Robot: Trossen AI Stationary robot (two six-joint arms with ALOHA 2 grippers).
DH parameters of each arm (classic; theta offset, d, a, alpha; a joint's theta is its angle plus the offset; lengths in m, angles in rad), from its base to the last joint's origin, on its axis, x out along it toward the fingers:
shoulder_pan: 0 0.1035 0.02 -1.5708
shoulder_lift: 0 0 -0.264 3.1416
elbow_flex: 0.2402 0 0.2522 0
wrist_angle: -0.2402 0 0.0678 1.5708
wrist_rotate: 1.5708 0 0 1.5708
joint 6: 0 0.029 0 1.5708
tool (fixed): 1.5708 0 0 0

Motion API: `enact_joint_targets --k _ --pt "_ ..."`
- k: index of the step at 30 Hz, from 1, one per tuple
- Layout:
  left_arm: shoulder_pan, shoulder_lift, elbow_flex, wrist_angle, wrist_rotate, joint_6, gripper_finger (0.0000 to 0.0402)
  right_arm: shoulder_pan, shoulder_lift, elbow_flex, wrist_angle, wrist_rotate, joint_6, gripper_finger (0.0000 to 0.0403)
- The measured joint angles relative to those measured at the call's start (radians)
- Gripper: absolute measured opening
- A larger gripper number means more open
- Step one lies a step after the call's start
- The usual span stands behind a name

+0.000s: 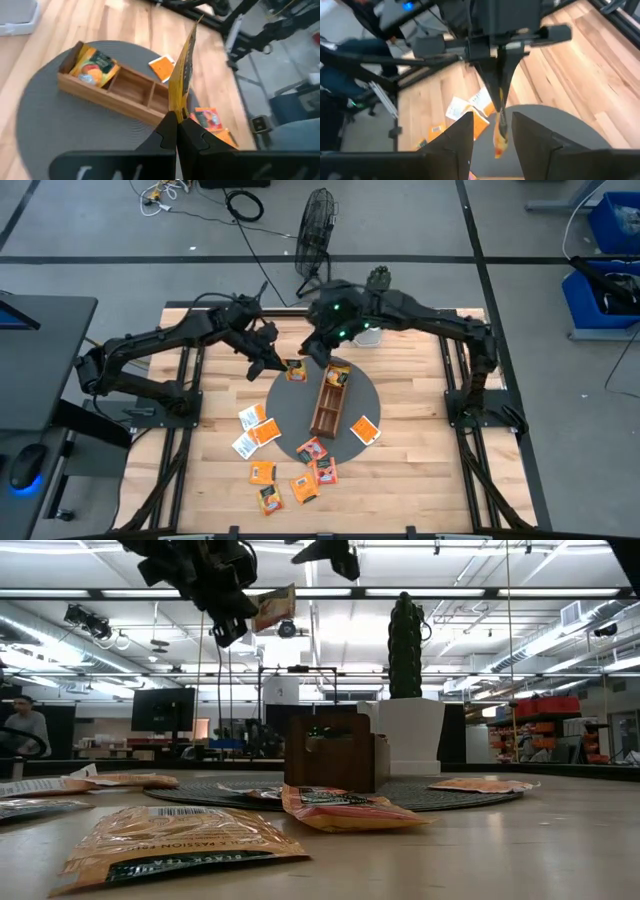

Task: Pick & Place Tea
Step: Put the orange tea bag into the top section of the wooden organizer

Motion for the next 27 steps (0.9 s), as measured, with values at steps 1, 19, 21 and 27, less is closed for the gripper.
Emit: enact_joint_targets --k 1,19,21,27 --pt "-0.004 0.000 0.000 -0.003 -0.010 0.002 0.0001 0.005 0.007 0.001 -0.001 0.005 -0.004 0.0139" --pt "-0.036 0.000 0.000 -0.004 -0.031 0.009 0.0001 0.060 0.108 0.002 -0.044 0.060 -0.060 0.0135" --pt "-0.037 0.000 0.000 -0.004 -0.031 0.010 0.0001 0.060 0.110 0.002 -0.044 0.060 -0.074 0.0126" --pt "-0.037 0.000 0.000 -0.003 -0.031 0.010 0.0001 0.058 0.110 0.002 -0.042 0.038 -0.087 0.0060"
